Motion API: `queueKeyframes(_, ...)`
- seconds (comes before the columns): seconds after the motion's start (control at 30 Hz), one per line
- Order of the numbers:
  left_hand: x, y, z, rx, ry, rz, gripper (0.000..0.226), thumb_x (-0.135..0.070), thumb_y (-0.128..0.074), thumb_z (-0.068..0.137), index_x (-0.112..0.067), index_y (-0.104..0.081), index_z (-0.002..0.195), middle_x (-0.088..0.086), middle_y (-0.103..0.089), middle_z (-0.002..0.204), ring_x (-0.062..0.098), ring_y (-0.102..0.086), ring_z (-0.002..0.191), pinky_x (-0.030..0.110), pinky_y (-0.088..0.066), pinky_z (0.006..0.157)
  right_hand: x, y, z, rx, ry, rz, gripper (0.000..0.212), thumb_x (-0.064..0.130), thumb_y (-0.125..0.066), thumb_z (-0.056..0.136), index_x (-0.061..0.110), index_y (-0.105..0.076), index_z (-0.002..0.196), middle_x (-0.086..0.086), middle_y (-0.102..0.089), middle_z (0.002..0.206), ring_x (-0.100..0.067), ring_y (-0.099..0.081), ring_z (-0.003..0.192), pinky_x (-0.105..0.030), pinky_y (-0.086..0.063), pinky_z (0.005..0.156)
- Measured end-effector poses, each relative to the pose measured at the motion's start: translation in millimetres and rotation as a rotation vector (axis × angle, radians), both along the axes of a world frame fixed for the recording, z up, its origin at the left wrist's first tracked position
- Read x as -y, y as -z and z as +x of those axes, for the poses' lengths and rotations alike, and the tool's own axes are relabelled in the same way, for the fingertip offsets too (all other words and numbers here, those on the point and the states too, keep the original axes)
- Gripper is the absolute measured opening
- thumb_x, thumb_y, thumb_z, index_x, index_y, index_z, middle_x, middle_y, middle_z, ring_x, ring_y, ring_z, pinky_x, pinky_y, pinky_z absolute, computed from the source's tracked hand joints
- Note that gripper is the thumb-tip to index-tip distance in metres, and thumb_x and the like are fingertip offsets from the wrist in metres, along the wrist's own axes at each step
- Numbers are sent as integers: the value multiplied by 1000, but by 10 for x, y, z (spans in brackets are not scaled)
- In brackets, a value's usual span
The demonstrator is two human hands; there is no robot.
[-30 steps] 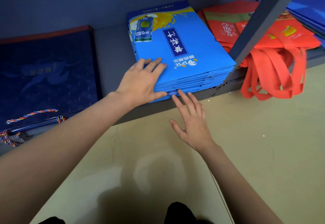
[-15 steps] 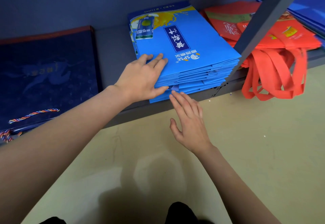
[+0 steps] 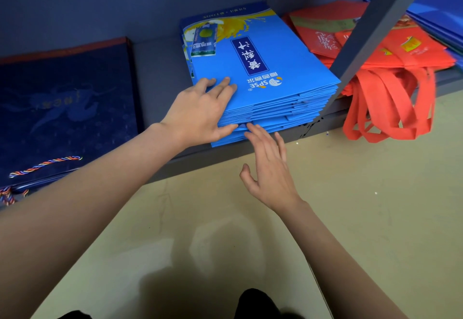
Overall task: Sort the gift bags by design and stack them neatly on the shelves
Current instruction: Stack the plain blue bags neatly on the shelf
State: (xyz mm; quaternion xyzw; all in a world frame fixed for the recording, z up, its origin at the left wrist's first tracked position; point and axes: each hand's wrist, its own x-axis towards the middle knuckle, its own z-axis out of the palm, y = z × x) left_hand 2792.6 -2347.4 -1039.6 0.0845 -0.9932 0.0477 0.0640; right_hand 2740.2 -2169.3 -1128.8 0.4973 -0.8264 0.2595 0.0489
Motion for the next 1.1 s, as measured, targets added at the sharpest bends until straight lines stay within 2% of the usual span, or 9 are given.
queueKeyframes(0.23,33,97,8,-23,47,-54,71,-48,-67,70,0,-57,122,17,-59,126,38,-61,104,41,-55,70,95,99,-142,-118,16,202,68,38,-39,77,13,-36,140,-1,-44,141,-16,-30,135,-48,-14,114)
queueKeyframes(0.33,-3,261,24,12,34,-62,75,-50,-74,67,-2,-56,123,16,-57,129,37,-58,107,43,-53,80,48,198,-151,-203,93,211,69,35,-61,71,20,-41,135,-6,-50,132,-25,-30,128,-54,-29,106)
queueKeyframes(0.4,-24,333,28,16,13,-53,78,-51,-75,66,-3,-55,124,15,-55,131,37,-57,109,44,-51,85,58,246,-83,-237,167,210,78,27,-76,59,21,-46,131,-9,-53,129,-29,-30,126,-58,-32,102)
queueKeyframes(0.47,-31,346,31,22,-1,-63,79,-53,-75,65,-3,-55,123,15,-56,130,37,-57,108,43,-51,85,113,260,43,-233,255,222,83,21,-79,52,21,-50,130,-9,-54,130,-32,-33,128,-59,-33,100)
queueKeyframes(0.57,-28,349,21,30,-18,-64,81,-55,-70,71,-5,-50,130,14,-49,137,36,-51,115,44,-46,93,155,247,228,-175,357,224,82,19,-71,57,25,-46,135,-14,-47,137,-38,-40,128,-57,-34,101)
queueKeyframes(0.67,-62,384,20,69,-45,-54,82,-57,-63,78,-8,-38,139,9,-36,148,33,-39,127,42,-34,105,29,229,267,-128,367,150,69,18,-43,69,25,-41,138,-18,-42,138,-35,-37,124,-52,-37,101)
queueKeyframes(0.73,-86,391,18,82,-59,-60,83,-57,-60,80,-9,-34,142,9,-31,150,32,-35,130,41,-30,108,-84,211,193,-106,364,107,69,18,-34,70,22,-40,138,-19,-40,137,-33,-36,121,-50,-37,99)
queueKeyframes(0.9,-135,309,-23,163,-83,-56,82,-58,-54,83,-12,-22,143,7,-17,154,30,-25,135,39,-22,111,-249,171,-108,-20,426,-5,63,16,-36,71,12,-45,133,-18,-39,136,-34,-37,119,-49,-37,97)
queueKeyframes(1.1,-281,156,-177,119,-112,-82,80,-59,-56,81,-7,-29,135,9,-27,147,32,-30,129,40,-23,108,-416,138,-365,46,467,11,70,9,-47,68,8,-41,137,-12,-41,140,-36,-38,122,-51,-36,98)
